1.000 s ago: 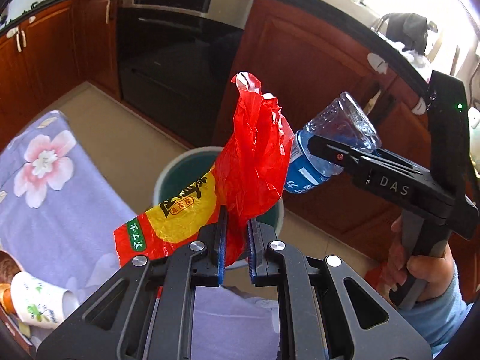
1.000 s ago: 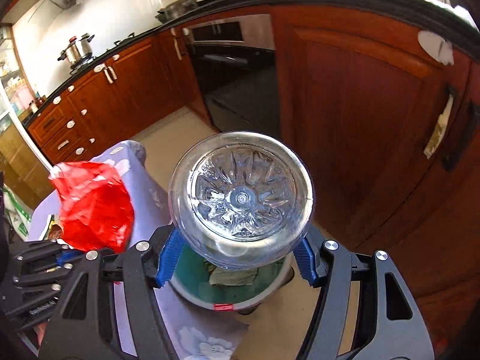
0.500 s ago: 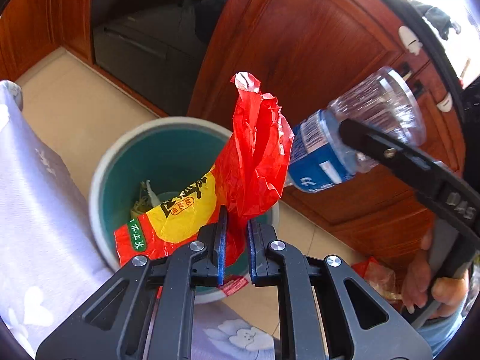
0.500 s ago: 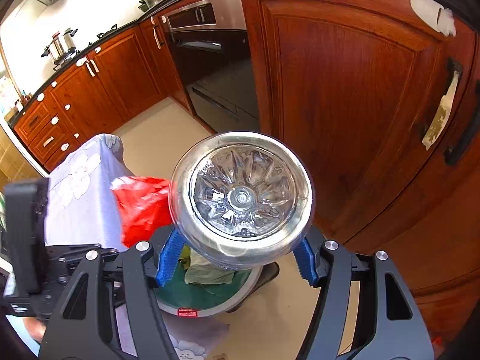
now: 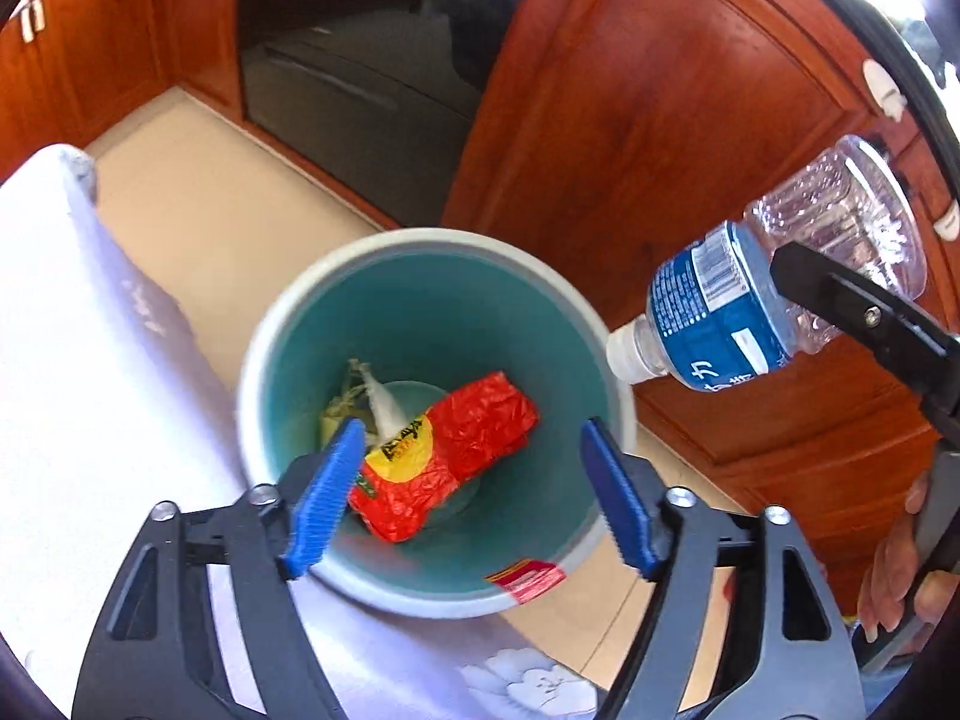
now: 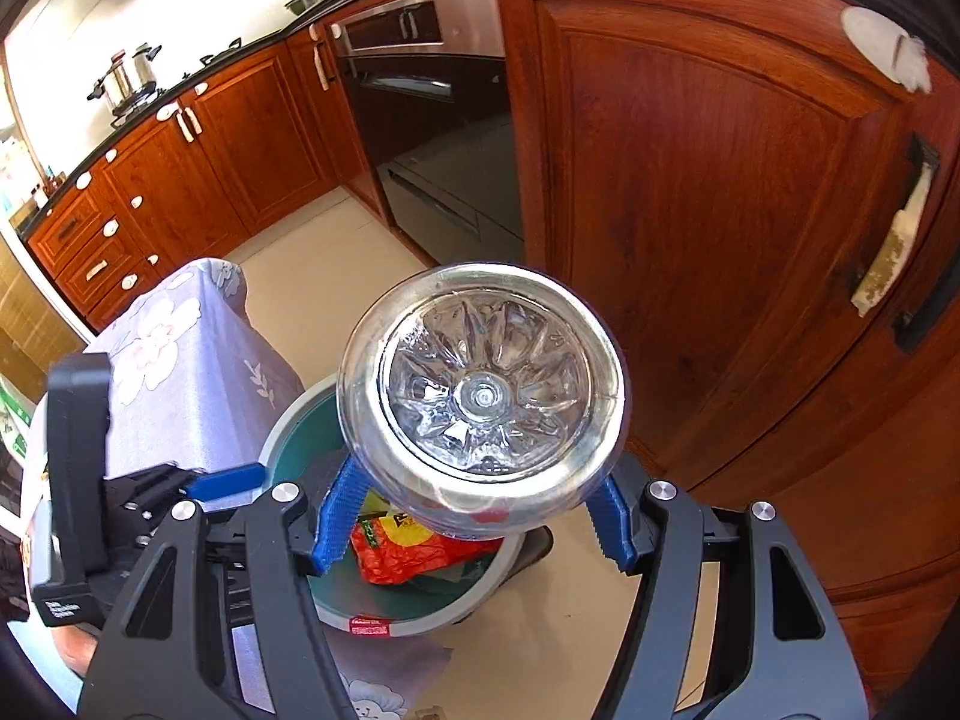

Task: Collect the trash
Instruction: 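Open the left gripper to drop the snack bag while the right releases the bottle into the bin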

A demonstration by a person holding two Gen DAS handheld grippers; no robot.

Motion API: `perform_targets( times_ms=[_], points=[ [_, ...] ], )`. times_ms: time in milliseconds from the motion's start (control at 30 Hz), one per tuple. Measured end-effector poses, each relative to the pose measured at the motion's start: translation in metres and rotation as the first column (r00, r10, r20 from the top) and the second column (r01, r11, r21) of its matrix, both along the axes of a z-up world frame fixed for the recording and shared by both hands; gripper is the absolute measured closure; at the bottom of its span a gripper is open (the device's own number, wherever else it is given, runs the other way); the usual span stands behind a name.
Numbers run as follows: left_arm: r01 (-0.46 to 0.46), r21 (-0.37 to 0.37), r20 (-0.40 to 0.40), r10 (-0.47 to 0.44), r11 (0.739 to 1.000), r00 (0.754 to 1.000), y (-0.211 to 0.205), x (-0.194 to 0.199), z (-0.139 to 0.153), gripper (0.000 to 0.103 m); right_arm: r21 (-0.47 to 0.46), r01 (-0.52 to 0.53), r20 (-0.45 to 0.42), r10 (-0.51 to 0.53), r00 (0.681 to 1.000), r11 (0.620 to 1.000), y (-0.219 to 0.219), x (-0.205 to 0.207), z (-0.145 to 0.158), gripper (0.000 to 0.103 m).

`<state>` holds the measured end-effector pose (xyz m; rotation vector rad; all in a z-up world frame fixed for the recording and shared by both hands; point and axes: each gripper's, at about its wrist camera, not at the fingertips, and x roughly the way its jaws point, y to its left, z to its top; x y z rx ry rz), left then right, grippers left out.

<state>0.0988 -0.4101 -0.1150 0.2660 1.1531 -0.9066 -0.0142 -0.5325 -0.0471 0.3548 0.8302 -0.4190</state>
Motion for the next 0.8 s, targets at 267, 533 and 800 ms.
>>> perform_targets(
  times_ms=[267, 533, 800],
  points=[
    [-0.069, -0.011, 0.061, 0.070, 0.998, 0.996, 0.044, 0.005, 0.023, 0.004, 0.039, -0.057, -0.057, 0.059, 0.997, 0.998, 0.018, 0.023, -0.021, 0.041],
    [-0.088, -0.031, 0.086, 0.091, 0.996, 0.992, 0.077, 0.009, 0.039, 0.004, 0.094, -0.085, -0.129, 0.097, 0.987, 0.992, 0.037, 0.035, -0.047, 0.041],
    [-0.098, -0.045, 0.094, 0.102, 0.994, 0.990, 0.095, 0.012, 0.044, 0.004, 0.135, -0.086, -0.137, 0.105, 0.985, 0.987, 0.046, 0.039, -0.052, 0.025]
  ],
)
